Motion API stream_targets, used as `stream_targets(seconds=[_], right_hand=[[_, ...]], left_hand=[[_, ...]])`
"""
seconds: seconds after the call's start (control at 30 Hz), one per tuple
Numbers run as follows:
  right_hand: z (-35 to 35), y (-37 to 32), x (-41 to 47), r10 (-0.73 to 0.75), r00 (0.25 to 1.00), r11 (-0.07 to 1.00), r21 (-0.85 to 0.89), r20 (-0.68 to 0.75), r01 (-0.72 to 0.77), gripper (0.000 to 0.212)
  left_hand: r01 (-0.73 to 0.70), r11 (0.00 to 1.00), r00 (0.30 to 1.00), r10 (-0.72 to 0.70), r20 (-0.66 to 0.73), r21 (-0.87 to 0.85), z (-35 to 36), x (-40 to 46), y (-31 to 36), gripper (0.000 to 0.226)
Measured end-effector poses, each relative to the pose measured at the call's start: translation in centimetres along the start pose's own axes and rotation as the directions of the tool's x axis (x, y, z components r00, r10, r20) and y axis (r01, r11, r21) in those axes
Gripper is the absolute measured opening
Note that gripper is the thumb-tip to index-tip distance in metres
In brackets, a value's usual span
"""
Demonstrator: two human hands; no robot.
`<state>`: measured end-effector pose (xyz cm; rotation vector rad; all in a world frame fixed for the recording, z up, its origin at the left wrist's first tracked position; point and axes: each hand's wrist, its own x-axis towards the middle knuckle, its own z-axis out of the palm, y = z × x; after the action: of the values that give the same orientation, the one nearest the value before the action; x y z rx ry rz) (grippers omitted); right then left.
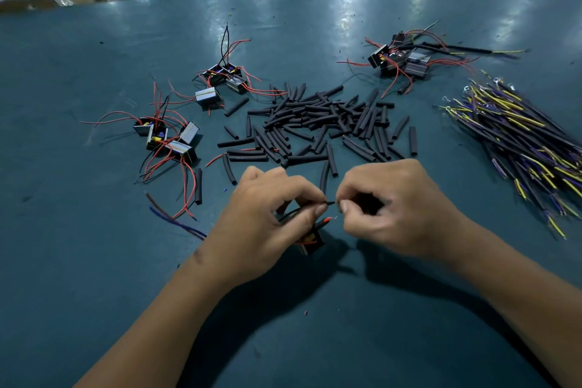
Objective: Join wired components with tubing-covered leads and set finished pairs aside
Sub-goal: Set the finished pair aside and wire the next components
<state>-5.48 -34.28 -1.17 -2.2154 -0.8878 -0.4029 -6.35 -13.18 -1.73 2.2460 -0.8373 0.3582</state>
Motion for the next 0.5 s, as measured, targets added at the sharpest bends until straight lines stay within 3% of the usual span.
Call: stream_targets(seconds=[0.07,0.13,0.23,0.27,0.33,0.4,0.5], right_hand=[[-0.09,0.19,0.03,-0.214,0.977,0.953,-0.217,0.006,0.21,0.014],[-0.22,0.52,0.02,-0.245,0.97,0.943,-0.232,0.005,0.239,0.014],[-0.53,0.64,0.0,0.051,0.999,0.997,0.058,-0.003,-0.051,0.016],[-0.55,0.59,0.12,0.209,0.977,0.956,0.204,0.033,-0.211,0.018],[-0.42,0.57,0.45,0.454,0.869,0.726,0.484,0.196,-0.488,0.024],[-0.15,0.49,0.5,0.505,0.791,0.548,0.58,0.344,-0.602,0.027],[0.23,0.18,0.4,0.507,0.748,0.457,0.602,0.429,-0.655,0.027]], left_hand=[[0.049,0.994,0.998,-0.045,0.038,-0.1,-0.31,-0.07,0.05,0.005],[0.064,0.991,0.998,-0.06,0.036,-0.114,-0.42,-0.05,0.1,0.005],[0.043,0.998,0.999,-0.043,-0.004,-0.04,-0.2,-0.01,0.13,0.004],[0.037,0.999,0.999,-0.037,-0.016,-0.013,-0.12,0.01,0.11,0.006],[0.021,0.999,0.999,-0.019,-0.03,0.045,0.02,0.04,0.0,0.011],[0.001,0.996,0.999,0.002,-0.036,0.094,0.13,0.08,0.04,0.011],[-0.019,0.991,0.999,0.025,-0.041,0.135,0.25,0.1,0.18,0.007]])
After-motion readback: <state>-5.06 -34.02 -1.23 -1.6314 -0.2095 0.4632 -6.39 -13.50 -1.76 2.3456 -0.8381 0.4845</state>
